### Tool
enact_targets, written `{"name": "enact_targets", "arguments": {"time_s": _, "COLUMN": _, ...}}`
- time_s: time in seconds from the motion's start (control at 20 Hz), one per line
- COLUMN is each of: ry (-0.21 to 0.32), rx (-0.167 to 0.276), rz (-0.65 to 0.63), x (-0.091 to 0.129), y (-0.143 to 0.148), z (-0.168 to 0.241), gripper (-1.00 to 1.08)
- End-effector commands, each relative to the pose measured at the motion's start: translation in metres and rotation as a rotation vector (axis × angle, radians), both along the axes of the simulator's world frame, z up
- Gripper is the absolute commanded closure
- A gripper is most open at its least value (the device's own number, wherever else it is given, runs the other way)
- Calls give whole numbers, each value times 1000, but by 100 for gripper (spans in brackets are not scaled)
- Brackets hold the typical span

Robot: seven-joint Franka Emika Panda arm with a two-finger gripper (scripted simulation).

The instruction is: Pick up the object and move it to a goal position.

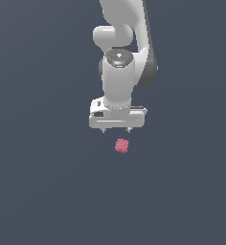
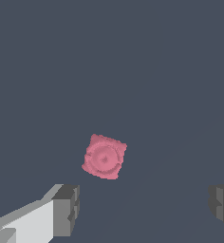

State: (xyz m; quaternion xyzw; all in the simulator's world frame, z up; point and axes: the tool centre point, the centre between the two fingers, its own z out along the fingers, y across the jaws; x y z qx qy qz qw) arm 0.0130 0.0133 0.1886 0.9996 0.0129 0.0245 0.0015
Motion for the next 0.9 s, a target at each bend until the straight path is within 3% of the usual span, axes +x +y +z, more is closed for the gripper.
{"name": "enact_targets", "arguments": {"time_s": 0.0, "ry": 2, "rx": 1, "rz": -8, "x": 0, "y": 1, "z": -3, "gripper": -92}}
{"name": "enact_targets", "arguments": {"time_s": 0.85, "ry": 37, "rx": 10, "rz": -229, "x": -4, "y": 25, "z": -74, "gripper": -92}}
